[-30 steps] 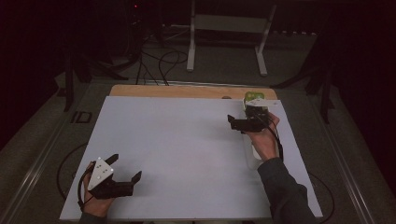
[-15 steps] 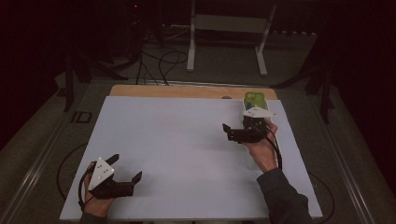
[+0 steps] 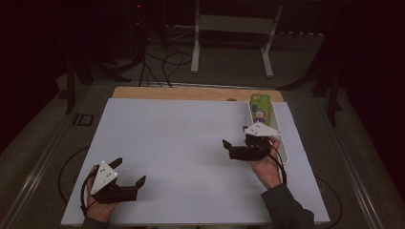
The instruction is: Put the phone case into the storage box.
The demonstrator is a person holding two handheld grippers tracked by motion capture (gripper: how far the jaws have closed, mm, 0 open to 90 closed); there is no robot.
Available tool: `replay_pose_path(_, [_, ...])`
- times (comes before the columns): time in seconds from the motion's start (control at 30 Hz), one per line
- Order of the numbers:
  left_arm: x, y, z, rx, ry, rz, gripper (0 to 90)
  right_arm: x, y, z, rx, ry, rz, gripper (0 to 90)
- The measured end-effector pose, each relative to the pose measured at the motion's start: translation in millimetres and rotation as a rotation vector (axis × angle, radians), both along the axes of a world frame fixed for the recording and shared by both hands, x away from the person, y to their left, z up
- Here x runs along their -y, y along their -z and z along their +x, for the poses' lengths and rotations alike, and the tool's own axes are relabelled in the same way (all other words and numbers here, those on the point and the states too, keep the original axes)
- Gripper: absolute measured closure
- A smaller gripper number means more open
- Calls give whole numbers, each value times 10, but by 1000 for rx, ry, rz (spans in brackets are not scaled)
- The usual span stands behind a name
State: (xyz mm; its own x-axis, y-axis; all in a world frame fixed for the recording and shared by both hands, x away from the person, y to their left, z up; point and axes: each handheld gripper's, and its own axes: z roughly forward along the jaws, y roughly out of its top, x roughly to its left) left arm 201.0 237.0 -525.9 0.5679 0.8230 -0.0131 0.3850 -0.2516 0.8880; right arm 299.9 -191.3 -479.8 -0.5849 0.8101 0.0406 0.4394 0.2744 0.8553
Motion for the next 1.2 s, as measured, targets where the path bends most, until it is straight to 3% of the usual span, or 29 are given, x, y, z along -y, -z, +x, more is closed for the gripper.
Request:
replay_pose_path(0.37, [8,0,-4,2,5,-4,0,-32,126,-212,18,-68,23,93])
replay_pose_path(0.6, [19,-1,-9,6,10,-12,0,-23,316,-499,70,-130,59,92])
replay_pose_path(0.87, [50,7,-16,8,24,-18,0,65,453,-699,118,-131,82,91])
replay_pose_path(1.2, [108,19,-28,10,53,-12,0,204,546,-867,132,-136,109,91])
